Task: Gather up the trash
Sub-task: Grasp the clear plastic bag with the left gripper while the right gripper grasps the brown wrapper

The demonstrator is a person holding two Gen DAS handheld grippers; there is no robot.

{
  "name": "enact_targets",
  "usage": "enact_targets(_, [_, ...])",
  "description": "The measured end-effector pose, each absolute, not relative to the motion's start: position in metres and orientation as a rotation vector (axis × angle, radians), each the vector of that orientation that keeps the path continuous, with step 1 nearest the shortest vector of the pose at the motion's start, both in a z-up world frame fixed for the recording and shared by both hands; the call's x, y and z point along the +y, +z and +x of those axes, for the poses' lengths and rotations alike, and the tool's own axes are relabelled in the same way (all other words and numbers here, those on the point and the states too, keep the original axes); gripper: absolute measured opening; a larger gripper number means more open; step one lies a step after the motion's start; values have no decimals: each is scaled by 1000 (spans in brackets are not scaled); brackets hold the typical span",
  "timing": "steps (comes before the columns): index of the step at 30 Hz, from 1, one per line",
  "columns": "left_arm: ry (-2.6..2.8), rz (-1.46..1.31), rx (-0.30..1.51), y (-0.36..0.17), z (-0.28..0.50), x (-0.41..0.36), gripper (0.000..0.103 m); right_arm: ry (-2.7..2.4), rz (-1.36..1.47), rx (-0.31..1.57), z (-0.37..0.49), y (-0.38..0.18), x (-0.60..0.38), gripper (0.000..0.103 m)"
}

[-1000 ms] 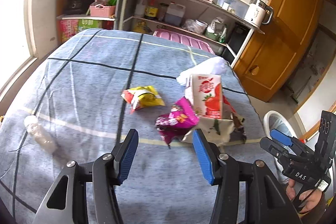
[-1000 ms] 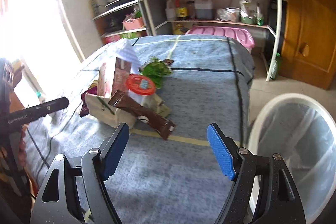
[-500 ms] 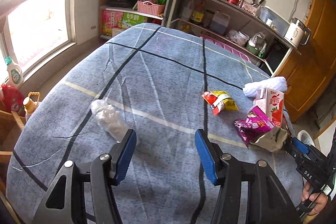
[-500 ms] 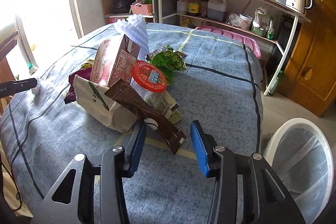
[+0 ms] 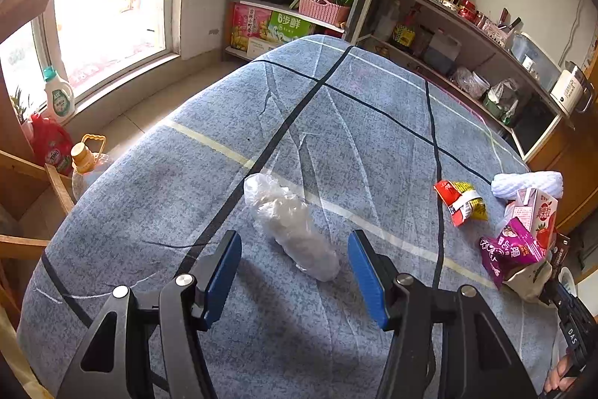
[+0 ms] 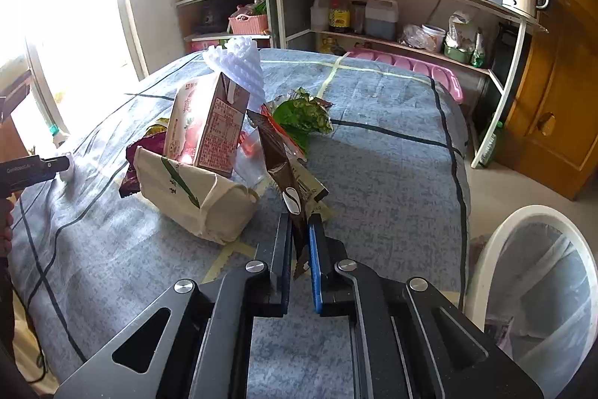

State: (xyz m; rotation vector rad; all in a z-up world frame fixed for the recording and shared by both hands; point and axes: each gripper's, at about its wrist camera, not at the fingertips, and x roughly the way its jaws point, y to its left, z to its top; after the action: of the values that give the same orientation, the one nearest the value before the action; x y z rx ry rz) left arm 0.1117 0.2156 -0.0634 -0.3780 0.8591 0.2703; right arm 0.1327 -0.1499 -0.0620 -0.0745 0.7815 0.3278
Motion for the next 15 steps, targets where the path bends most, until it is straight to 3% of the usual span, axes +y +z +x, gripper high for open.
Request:
enact_targets(4, [276,-401,869,-69,115,220,59,331,-68,777,129,-60,-151,9])
enact_targets(10, [266,-419,856,-69,119,221,29,340,-31,776,125,-58,-154,8])
enact_targets(15, [246,-410,848,-67,117,217,19,343,-2,772,122,-55,-158,8])
